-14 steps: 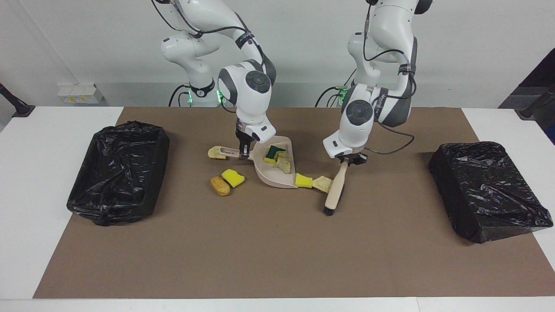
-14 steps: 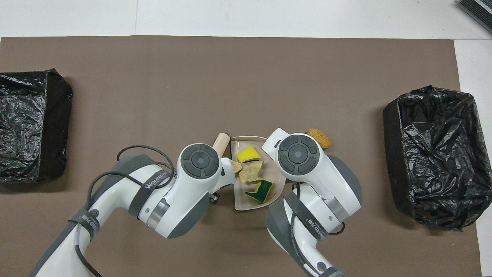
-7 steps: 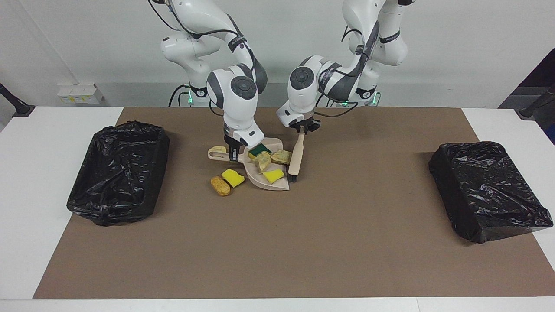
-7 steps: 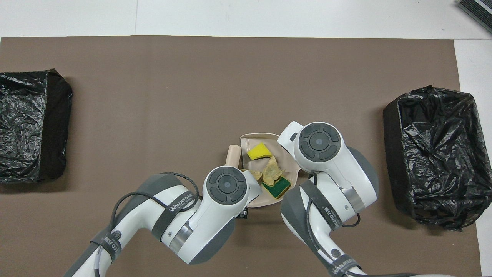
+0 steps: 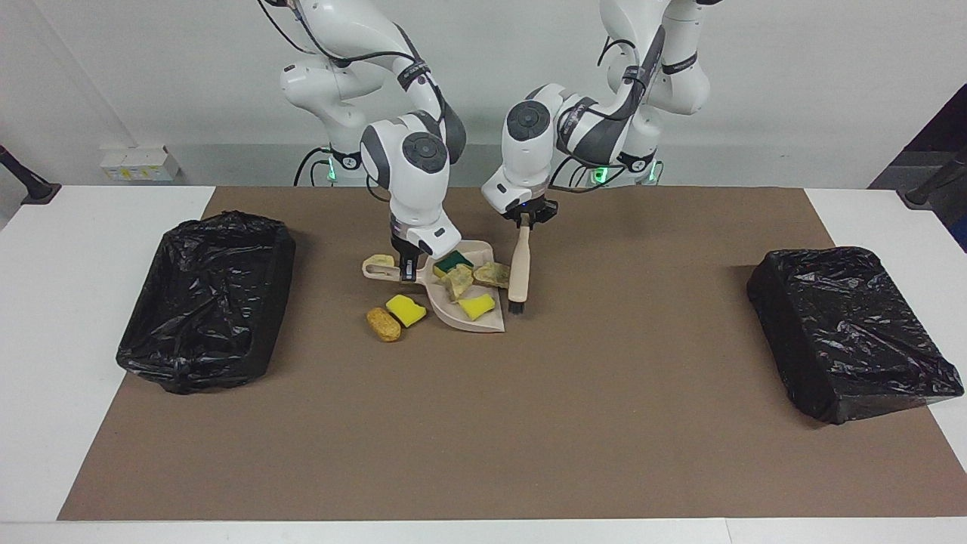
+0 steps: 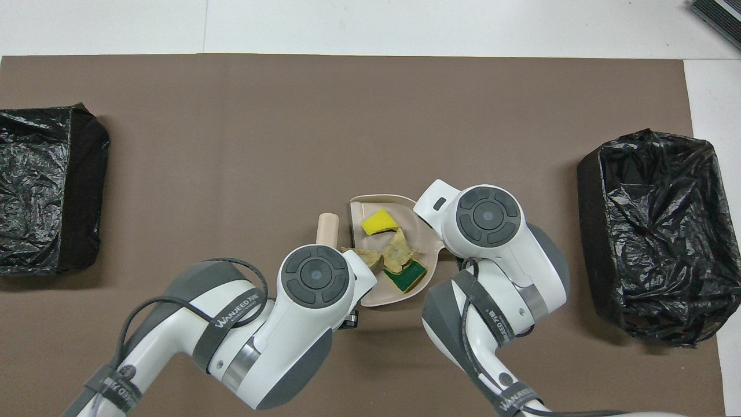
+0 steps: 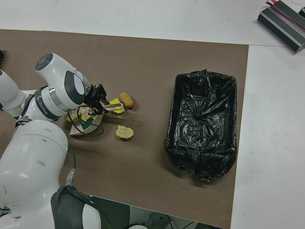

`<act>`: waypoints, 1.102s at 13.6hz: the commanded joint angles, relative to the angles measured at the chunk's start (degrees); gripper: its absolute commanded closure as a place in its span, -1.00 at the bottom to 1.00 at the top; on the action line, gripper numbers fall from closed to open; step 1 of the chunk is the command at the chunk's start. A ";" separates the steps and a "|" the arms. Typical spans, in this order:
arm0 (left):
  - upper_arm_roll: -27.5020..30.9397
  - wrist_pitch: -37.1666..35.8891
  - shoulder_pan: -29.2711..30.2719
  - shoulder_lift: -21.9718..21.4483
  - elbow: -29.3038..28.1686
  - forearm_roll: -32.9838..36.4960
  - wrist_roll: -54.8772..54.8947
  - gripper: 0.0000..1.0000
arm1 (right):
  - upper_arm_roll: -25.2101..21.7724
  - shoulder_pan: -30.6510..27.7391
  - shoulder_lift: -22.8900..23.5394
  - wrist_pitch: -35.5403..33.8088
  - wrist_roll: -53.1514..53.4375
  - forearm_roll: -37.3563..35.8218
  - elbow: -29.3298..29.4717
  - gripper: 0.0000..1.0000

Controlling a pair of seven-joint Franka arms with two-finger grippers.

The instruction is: Sweep and dump trash in bin

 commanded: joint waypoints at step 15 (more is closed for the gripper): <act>-0.48 13.58 1.22 -6.42 -16.97 -8.89 -0.57 1.00 | 0.32 -0.29 -2.48 3.58 -5.72 5.31 -6.07 1.00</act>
